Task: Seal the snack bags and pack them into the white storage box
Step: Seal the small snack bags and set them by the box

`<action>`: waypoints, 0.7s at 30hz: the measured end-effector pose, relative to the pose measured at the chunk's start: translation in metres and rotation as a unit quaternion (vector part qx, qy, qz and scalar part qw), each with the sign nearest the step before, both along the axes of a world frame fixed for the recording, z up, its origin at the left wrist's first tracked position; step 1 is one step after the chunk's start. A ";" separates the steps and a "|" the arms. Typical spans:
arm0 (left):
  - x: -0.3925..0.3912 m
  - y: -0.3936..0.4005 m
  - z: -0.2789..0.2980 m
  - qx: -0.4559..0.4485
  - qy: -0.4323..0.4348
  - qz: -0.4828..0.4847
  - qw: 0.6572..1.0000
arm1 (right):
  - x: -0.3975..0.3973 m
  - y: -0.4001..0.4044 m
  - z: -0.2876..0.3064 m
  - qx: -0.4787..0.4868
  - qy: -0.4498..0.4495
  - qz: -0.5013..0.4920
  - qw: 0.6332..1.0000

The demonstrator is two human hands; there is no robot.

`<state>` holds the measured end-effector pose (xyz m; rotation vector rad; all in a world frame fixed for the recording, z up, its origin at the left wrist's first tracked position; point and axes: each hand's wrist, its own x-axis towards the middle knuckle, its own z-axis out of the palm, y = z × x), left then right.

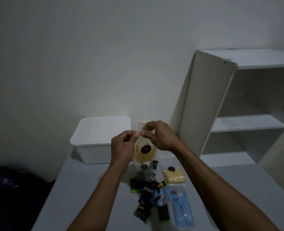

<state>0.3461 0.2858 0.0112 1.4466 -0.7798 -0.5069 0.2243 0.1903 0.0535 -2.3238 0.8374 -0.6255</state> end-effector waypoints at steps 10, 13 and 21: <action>0.006 0.004 0.001 0.009 0.008 0.010 1.000 | -0.003 -0.001 0.000 0.016 0.000 0.005 1.000; 0.007 0.004 0.001 0.011 0.004 0.005 1.000 | -0.002 0.000 -0.002 0.014 -0.003 -0.007 1.000; 0.017 0.007 0.006 -0.006 0.026 0.011 1.000 | -0.003 0.002 0.002 0.030 -0.031 -0.029 0.999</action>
